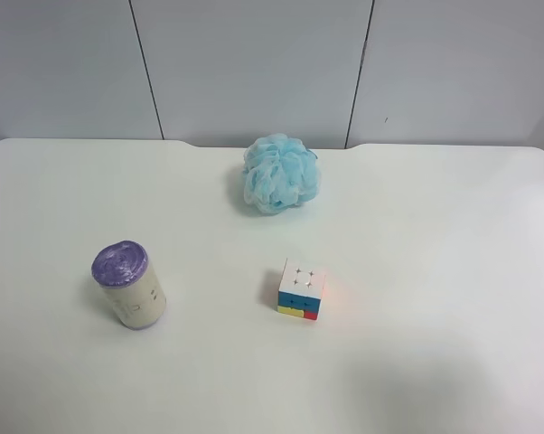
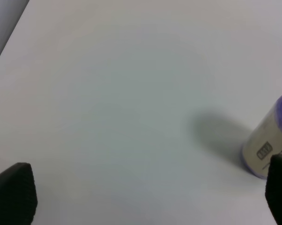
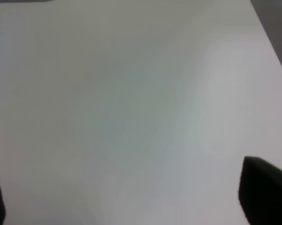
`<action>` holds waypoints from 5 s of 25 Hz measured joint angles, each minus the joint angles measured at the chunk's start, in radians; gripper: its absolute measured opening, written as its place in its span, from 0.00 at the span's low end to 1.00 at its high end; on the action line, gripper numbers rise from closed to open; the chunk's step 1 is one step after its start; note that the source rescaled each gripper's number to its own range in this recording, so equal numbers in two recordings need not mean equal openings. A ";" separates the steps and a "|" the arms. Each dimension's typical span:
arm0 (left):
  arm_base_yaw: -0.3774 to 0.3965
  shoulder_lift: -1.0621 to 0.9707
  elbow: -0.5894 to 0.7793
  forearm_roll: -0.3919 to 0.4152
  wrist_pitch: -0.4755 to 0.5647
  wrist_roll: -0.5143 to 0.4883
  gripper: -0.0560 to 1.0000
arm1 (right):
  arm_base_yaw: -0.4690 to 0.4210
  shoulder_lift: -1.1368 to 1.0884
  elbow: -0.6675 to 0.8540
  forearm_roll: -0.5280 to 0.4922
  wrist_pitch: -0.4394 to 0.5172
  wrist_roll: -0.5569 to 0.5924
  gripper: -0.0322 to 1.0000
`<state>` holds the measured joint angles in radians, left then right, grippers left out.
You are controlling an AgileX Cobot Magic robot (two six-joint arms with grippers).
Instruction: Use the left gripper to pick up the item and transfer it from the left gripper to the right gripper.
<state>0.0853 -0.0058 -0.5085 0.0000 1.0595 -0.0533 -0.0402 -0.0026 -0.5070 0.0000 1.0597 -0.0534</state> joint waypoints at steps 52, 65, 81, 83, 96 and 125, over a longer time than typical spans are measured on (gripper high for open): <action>-0.457 1.187 -0.341 0.000 -0.021 -0.229 1.00 | 0.000 0.000 0.000 0.000 0.000 0.000 1.00; -0.503 1.463 -0.461 -0.035 -0.090 -0.261 1.00 | 0.000 0.000 0.000 0.000 0.000 0.000 1.00; -0.503 1.656 -0.462 -0.098 -0.173 -0.231 1.00 | 0.000 0.000 0.000 0.000 0.000 0.000 1.00; -0.503 1.671 -0.462 -0.098 -0.173 -0.224 0.97 | 0.000 0.000 0.000 0.000 0.000 0.000 1.00; -0.503 1.690 -0.462 -0.166 -0.218 -0.186 0.07 | 0.000 0.000 0.000 0.000 0.000 0.000 1.00; -0.503 1.410 -0.462 -0.606 -0.155 0.150 0.07 | 0.000 0.000 0.000 0.000 0.000 0.000 1.00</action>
<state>-0.4175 1.4043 -0.9705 -0.6058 0.9045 0.0965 -0.0402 -0.0026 -0.5070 0.0000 1.0597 -0.0534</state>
